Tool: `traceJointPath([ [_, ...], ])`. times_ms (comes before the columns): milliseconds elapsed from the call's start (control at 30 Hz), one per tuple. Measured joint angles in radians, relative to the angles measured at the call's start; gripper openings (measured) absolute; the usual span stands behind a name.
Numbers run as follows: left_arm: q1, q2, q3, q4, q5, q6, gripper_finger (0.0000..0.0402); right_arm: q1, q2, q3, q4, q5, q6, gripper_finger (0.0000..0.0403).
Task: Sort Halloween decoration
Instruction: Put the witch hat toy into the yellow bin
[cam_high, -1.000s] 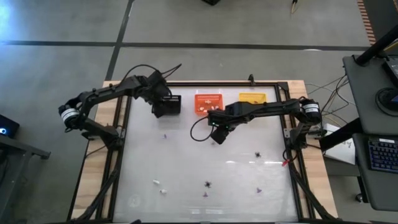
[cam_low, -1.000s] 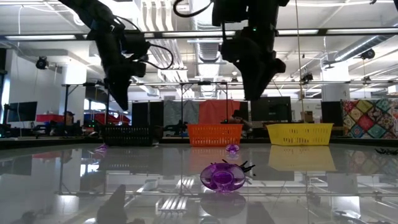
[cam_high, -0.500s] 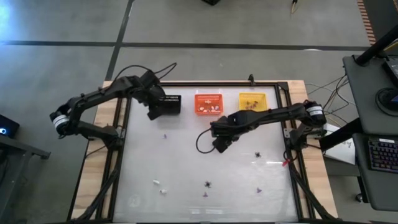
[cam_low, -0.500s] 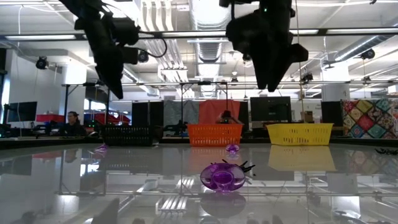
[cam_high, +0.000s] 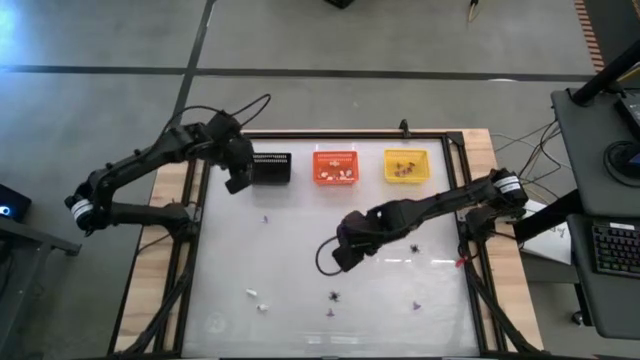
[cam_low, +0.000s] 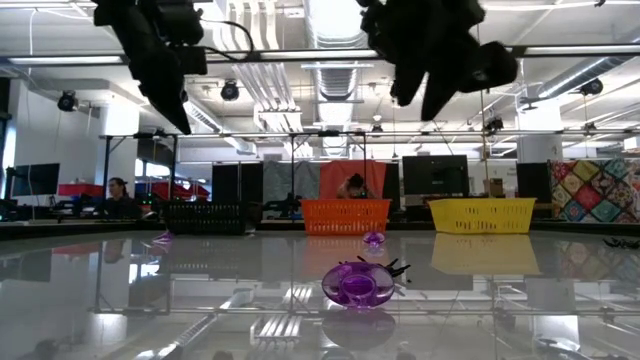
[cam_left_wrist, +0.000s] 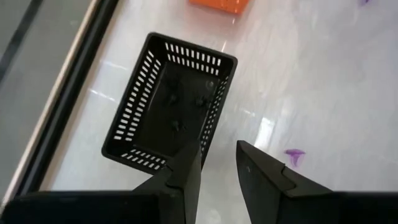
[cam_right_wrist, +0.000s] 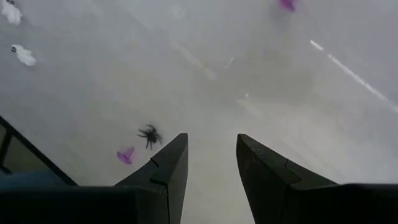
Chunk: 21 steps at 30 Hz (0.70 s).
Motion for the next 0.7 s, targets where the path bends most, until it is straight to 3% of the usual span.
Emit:
traceJointPath([
  [267, 0.000, -0.065, 0.000, 0.000, 0.000, -0.001, 0.0085, 0.124, 0.000, -0.015, -0.063, 0.047, 0.335, 0.0123],
  [500, 0.000, -0.090, 0.000, 0.000, 0.001, -0.003, 0.0085, 0.269, 0.000, -0.075, -0.064, 0.157, 0.797, 0.0123],
  [700, 0.000, -0.094, -0.001, 0.000, 0.070, -0.007, 0.0085, 0.381, 0.023, -0.126, -0.064, 0.174, 1.061, 0.0121],
])
